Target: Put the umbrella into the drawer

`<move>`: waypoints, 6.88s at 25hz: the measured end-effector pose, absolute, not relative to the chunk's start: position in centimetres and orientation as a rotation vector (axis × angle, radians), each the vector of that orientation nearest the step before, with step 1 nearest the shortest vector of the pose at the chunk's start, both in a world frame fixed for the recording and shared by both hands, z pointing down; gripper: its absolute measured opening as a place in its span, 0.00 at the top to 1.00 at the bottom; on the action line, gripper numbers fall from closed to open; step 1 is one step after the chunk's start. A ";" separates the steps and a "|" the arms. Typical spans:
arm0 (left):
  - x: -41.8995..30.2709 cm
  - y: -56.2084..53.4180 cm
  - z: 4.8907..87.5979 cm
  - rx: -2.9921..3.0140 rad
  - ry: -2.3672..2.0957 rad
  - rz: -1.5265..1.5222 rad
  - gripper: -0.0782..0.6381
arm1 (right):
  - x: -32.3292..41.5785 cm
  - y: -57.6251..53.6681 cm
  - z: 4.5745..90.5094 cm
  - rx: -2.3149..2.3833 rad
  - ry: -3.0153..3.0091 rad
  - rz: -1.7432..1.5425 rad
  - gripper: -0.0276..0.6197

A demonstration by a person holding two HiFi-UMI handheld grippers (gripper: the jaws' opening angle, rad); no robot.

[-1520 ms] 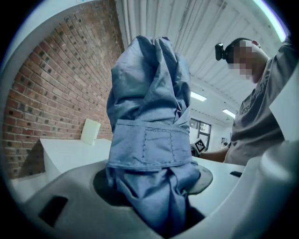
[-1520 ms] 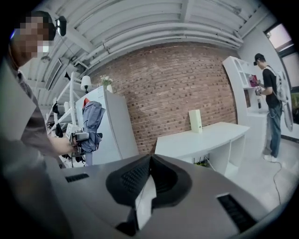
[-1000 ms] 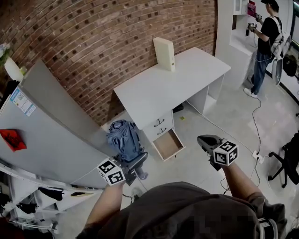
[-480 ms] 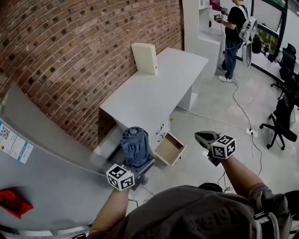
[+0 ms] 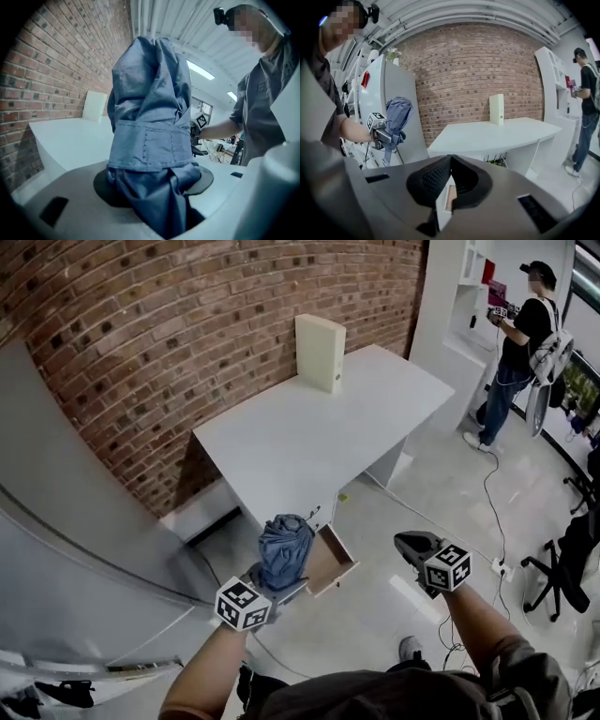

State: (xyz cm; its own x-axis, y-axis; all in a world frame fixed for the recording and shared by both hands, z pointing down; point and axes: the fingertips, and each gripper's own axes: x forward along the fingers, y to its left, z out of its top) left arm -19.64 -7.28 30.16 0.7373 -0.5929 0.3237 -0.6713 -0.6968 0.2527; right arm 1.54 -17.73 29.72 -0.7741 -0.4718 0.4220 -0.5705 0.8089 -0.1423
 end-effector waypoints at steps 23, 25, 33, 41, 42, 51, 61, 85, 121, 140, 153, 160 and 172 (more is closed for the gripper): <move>-11.5 -24.4 76.5 2.096 -0.892 0.654 0.55 | 11.6 -27.6 66.0 0.950 -2.615 0.557 0.97; -11.8 -25.6 80.4 2.041 -0.902 0.653 0.55 | 12.5 -28.2 68.8 0.968 -2.609 0.551 0.97; -12.0 -27.9 92.0 1.877 -0.911 0.649 0.55 | 14.2 -28.8 77.9 0.976 -2.546 0.532 0.97; -11.5 -29.9 97.9 1.805 -0.894 0.680 0.55 | 14.5 -29.0 81.8 0.954 -2.528 0.537 0.97; -11.6 -30.2 98.3 1.787 -0.900 0.666 0.55 | 14.4 -29.1 82.1 0.952 -2.528 0.540 0.97; -13.1 -30.8 102.4 1.667 -0.934 0.644 0.55 | 13.5 -29.7 84.1 0.930 -2.546 0.587 0.97; -15.5 -32.4 106.1 1.615 -1.012 0.652 0.55 | 13.5 -30.9 86.3 0.908 -2.506 0.569 0.97; -16.7 -33.6 106.2 1.679 -1.132 0.623 0.41 | 10.9 -29.5 88.1 0.865 -2.515 0.612 0.97; -14.0 -19.3 55.3 2.284 -1.084 0.192 0.86 | 8.7 -23.2 53.5 0.985 -2.472 0.664 0.97; -21.5 -4.8 21.5 2.517 -1.338 0.046 0.88 | 2.2 -19.8 23.0 0.839 -2.732 0.500 0.97; -23.5 -3.8 8.2 2.611 -1.473 -0.128 0.88 | 0.5 -16.2 10.4 0.763 -2.840 0.219 0.97; -23.3 -4.5 5.4 2.632 -1.482 -0.121 0.88 | -0.4 -15.0 5.2 0.739 -2.911 0.112 0.97; -23.5 -4.8 5.1 2.608 -1.490 -0.092 0.88 | -0.6 -14.6 4.0 0.757 -2.970 0.078 0.97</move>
State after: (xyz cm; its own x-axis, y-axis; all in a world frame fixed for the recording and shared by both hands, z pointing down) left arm -23.46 -4.76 5.12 0.5084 -0.8610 0.0147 -0.8527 -0.5010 0.1483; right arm -0.63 -14.63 3.95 -0.8754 -0.4758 0.0854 -0.4796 0.8770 -0.0305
